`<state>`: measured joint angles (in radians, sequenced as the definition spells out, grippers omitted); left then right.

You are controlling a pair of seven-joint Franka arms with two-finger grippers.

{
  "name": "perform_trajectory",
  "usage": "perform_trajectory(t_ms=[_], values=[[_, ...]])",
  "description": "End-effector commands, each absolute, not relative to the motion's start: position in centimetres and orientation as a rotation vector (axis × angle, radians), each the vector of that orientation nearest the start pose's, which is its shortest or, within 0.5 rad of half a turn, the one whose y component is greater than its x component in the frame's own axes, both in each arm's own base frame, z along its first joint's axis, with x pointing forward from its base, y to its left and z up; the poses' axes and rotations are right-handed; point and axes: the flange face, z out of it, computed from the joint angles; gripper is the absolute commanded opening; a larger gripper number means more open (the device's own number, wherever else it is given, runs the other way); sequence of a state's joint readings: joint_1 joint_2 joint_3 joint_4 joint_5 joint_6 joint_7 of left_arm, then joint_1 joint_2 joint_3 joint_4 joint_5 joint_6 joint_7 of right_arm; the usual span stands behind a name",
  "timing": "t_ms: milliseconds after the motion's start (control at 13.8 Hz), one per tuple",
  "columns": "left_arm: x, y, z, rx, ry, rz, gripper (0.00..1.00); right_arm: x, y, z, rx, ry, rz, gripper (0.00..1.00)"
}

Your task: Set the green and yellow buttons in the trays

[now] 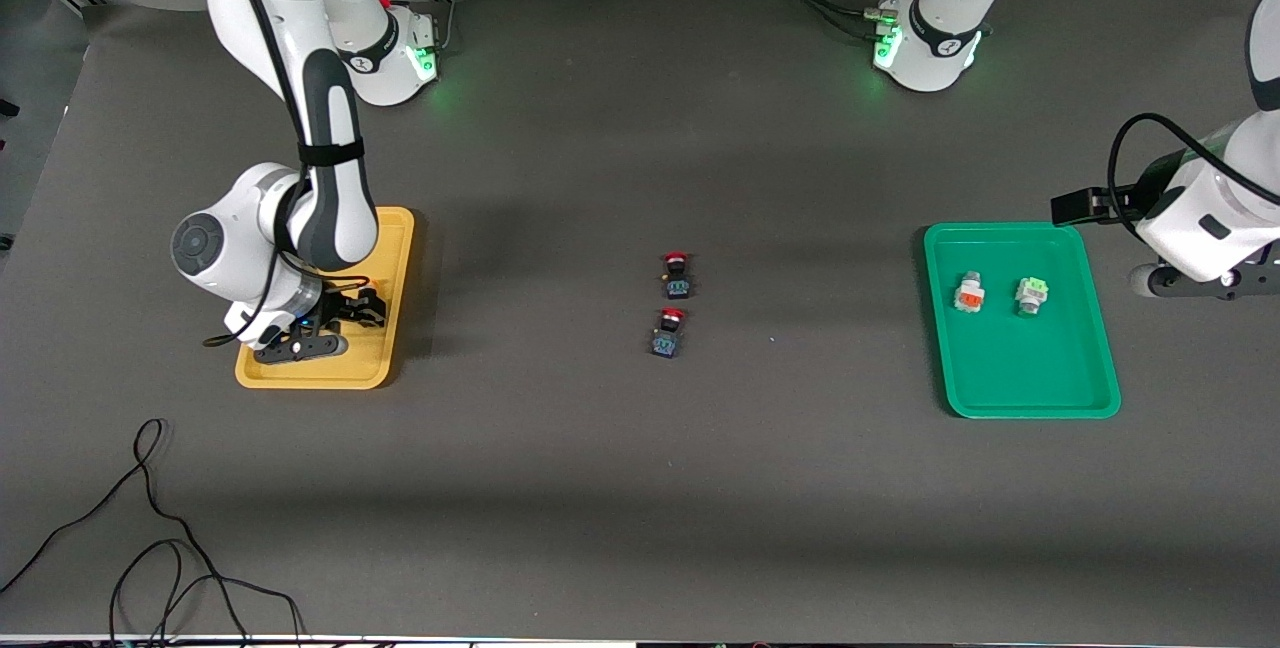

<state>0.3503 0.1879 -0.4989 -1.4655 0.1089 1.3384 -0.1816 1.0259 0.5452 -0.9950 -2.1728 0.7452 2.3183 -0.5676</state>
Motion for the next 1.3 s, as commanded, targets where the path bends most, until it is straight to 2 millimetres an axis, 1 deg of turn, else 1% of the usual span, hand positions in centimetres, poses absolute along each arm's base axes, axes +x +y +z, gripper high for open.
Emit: perform_trajectory(t_ms=[0,72,145,217,290,434,579,724,869,941,1014,1158,1231], values=[[57.1,-7.8,55.2,-3.010,-0.085,0.367,1.00,57.0,2.5,28.7,-3.019,-0.191,0.042,1.00],[57.6,-7.2,55.6,-3.025,-0.068,0.325,1.00,58.0,2.8,30.6,-3.038,-0.192,0.068,1.00],[58.0,-6.6,56.0,-3.038,-0.020,0.299,1.00,59.0,3.7,32.7,-3.046,-0.202,0.100,1.00],[58.1,-6.2,55.9,-3.039,0.013,0.300,1.00,59.7,4.3,34.7,-3.049,-0.196,0.138,1.00],[58.0,-6.2,55.7,-3.030,0.017,0.314,1.00,60.3,4.7,36.7,-3.056,-0.201,0.168,1.00],[57.8,-6.4,55.4,-3.024,0.000,0.330,1.00,61.0,5.5,40.0,-3.071,-0.209,0.212,1.00],[57.7,-6.9,55.4,-3.021,0.009,0.336,1.00,61.4,5.2,43.1,-3.081,-0.223,0.224,1.00],[57.7,-7.1,55.4,-3.022,0.012,0.328,1.00,61.5,5.7,45.8,-3.094,-0.250,0.245,1.00],[57.9,-7.2,55.5,-3.027,0.012,0.308,1.00,61.5,6.3,48.5,-3.132,-0.222,0.239,1.00],[58.0,-7.3,55.7,-3.032,0.016,0.295,1.00,61.3,6.4,49.8,-3.151,-0.196,0.236,1.00],[58.2,-7.1,55.8,-3.037,0.017,0.277,1.00,60.9,7.3,50.6,-3.149,-0.179,0.231,1.00],[58.4,-6.6,56.1,-3.051,0.021,0.257,1.00,59.8,8.2,52.8,-3.167,-0.142,0.210,1.00],[58.4,-6.8,56.1,-3.053,0.028,0.257,1.00,59.3,8.3,53.8,-3.170,-0.116,0.198,1.00]])
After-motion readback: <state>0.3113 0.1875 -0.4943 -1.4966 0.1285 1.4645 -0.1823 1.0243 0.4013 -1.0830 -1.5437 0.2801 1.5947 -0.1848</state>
